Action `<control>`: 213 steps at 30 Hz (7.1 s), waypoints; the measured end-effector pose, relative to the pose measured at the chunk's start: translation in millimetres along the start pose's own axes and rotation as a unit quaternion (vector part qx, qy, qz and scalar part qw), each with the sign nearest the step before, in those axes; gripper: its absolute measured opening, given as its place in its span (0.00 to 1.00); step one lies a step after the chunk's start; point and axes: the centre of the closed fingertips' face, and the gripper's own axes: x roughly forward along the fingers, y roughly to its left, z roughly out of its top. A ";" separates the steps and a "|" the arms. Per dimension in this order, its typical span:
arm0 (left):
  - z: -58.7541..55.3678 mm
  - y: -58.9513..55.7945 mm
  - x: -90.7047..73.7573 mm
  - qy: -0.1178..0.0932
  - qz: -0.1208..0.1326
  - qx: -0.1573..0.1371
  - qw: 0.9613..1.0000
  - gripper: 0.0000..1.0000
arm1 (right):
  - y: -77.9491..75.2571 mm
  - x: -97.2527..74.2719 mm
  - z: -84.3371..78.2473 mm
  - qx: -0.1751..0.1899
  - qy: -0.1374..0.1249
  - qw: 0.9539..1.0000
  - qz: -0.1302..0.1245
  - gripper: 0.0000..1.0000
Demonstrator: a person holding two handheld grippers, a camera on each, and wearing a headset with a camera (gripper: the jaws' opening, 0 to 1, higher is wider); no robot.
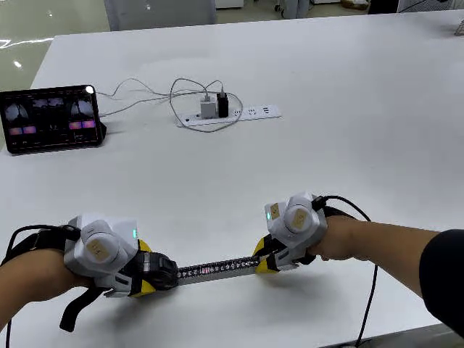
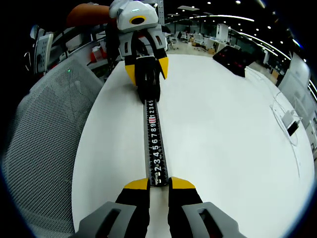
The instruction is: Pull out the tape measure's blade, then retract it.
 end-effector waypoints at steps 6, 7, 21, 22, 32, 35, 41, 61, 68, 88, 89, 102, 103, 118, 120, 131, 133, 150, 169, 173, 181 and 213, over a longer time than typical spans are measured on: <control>-0.5 0.4 0.1 0.000 0.001 0.000 1.000 0.32 | 0.0 -2.7 -4.3 0.001 0.005 1.000 0.000 0.09; -0.6 0.4 0.1 0.000 0.001 0.001 1.000 0.32 | 0.3 -3.1 -4.9 0.001 0.005 1.000 -0.001 0.09; -1.7 1.1 1.0 0.001 0.002 0.000 1.000 0.32 | -0.9 -9.2 -13.6 0.001 0.007 1.000 -0.005 0.09; -1.7 1.0 1.1 0.001 0.002 0.000 1.000 0.32 | -0.9 -9.2 -13.5 0.002 0.006 1.000 -0.005 0.09; -2.1 -0.2 0.7 0.001 0.003 0.001 1.000 0.32 | -0.1 -12.3 -18.0 0.005 0.011 1.000 -0.003 0.09; -1.9 -0.6 0.5 0.001 0.003 0.001 1.000 0.32 | 0.0 -14.4 -21.1 0.007 0.011 1.000 -0.005 0.09; -1.7 -0.9 0.2 0.002 0.004 -0.001 1.000 0.32 | -0.8 -18.4 -26.0 0.009 0.013 1.000 -0.007 0.09; -1.0 0.0 0.6 0.001 0.003 0.000 1.000 0.32 | -1.3 -28.9 -40.7 0.012 0.021 1.000 -0.008 0.09; -1.1 0.5 1.0 0.001 0.004 0.000 1.000 0.32 | -0.4 -32.0 -44.3 0.013 0.021 1.000 -0.009 0.09; 0.0 -0.3 -0.4 0.001 0.006 0.000 1.000 0.32 | -0.8 -39.9 -54.5 0.022 0.023 0.999 -0.010 0.09; 0.0 -0.4 -0.4 0.001 0.006 0.000 1.000 0.32 | -0.7 -40.0 -54.7 0.022 0.023 0.999 -0.010 0.09; -1.0 0.9 0.5 0.003 0.007 0.001 1.000 0.32 | -1.7 -44.5 -61.5 0.026 0.024 0.999 -0.012 0.09; -1.0 1.0 0.5 0.003 0.007 0.001 1.000 0.32 | -1.8 -44.9 -62.2 0.026 0.025 0.999 -0.012 0.09; -1.7 1.6 1.4 0.004 0.009 -0.001 1.000 0.32 | -2.6 -47.7 -67.1 0.031 0.024 0.999 -0.013 0.09; -1.8 1.9 1.7 0.004 0.009 -0.002 1.000 0.32 | -2.1 -48.2 -67.7 0.032 0.025 0.999 -0.013 0.09; 0.1 0.7 1.5 0.003 0.009 0.005 1.000 0.32 | -2.5 -47.8 -66.9 0.025 0.029 0.999 -0.010 0.10; 0.2 0.2 1.0 0.005 0.010 0.006 1.000 0.32 | -1.7 -47.3 -66.6 0.013 0.037 0.999 -0.011 0.10; 2.0 4.3 -9.4 -0.013 0.017 -0.038 0.999 0.33 | -0.4 -47.0 -66.5 0.001 0.053 0.998 -0.020 0.12; -7.1 1.1 -31.3 -0.067 0.070 -0.204 0.974 0.68 | -4.0 -58.9 -56.0 0.068 -0.002 0.995 -0.073 0.23; -6.8 2.0 -36.6 -0.091 0.087 -0.233 0.964 0.73 | -5.4 -67.0 -59.5 0.104 -0.020 0.990 -0.095 0.27; -16.9 7.7 -46.0 -0.129 0.129 -0.296 0.938 0.82 | -5.1 -87.6 -67.6 0.173 -0.064 0.971 -0.151 0.34; -80.6 -13.4 -77.0 -0.161 0.229 -0.338 0.899 0.99 | 28.2 -134.2 -114.8 0.243 -0.095 0.932 -0.252 0.91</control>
